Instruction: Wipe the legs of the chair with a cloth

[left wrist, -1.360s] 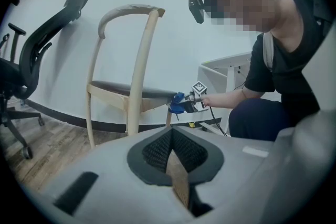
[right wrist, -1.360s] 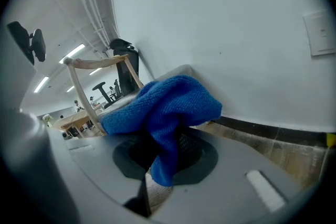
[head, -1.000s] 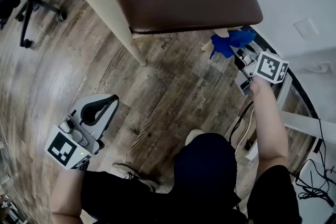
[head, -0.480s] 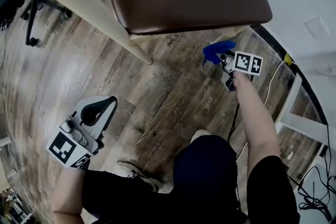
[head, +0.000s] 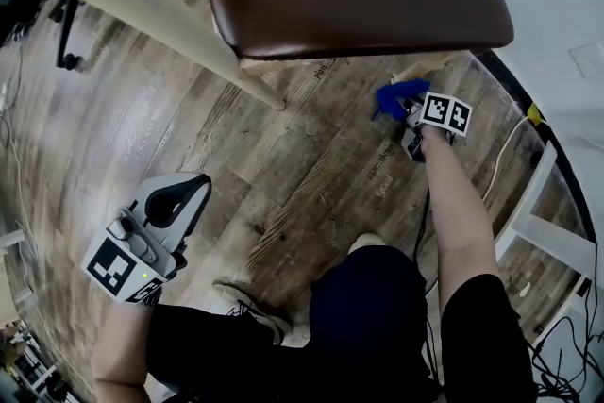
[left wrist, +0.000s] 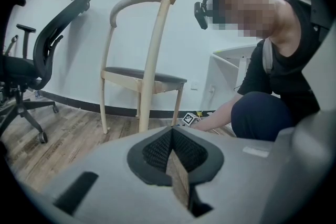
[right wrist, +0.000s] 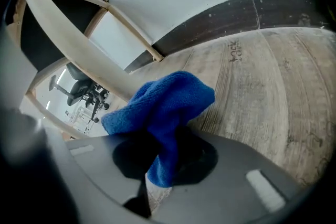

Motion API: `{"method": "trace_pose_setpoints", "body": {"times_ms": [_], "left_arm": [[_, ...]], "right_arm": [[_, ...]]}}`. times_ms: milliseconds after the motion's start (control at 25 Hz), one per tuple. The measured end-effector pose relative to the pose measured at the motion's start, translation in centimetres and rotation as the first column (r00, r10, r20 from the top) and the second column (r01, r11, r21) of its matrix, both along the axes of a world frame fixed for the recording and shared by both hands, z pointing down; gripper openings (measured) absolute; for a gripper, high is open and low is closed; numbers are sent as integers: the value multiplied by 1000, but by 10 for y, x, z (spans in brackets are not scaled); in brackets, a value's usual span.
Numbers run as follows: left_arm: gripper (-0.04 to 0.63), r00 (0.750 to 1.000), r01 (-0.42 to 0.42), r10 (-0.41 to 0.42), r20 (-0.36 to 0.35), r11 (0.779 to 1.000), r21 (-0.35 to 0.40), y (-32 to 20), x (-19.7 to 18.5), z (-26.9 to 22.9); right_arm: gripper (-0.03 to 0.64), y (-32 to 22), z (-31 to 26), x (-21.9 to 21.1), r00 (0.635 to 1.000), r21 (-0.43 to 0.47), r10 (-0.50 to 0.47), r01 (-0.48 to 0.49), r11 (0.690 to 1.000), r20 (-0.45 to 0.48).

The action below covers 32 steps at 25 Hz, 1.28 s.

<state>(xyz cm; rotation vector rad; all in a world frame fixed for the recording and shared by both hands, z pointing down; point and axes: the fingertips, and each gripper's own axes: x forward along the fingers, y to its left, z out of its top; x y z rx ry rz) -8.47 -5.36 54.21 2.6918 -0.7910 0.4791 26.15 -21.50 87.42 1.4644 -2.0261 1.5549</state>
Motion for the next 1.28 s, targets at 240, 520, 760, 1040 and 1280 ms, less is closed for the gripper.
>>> {"method": "trace_pose_setpoints", "body": {"times_ms": [240, 520, 760, 1040, 1280], "left_arm": [[-2, 1000, -22, 22, -5, 1000, 2, -1, 12, 3], [-2, 998, -63, 64, -26, 998, 26, 0, 21, -3], [-2, 993, -101, 104, -58, 994, 46, 5, 26, -10], [-2, 989, -95, 100, -105, 994, 54, 4, 21, -17], [-2, 985, -101, 111, -132, 992, 77, 4, 22, -26]], "right_arm": [[64, 0, -21, 1, 999, 37, -33, 34, 999, -32], [64, 1, -105, 1, 995, 198, -78, 88, 976, -59], [64, 3, -207, -3, 985, 330, -124, 156, 931, -116], [64, 7, -316, -20, 963, 477, -171, 253, 841, -210], [64, 13, -348, -39, 942, 501, -196, 312, 807, -272]]}}
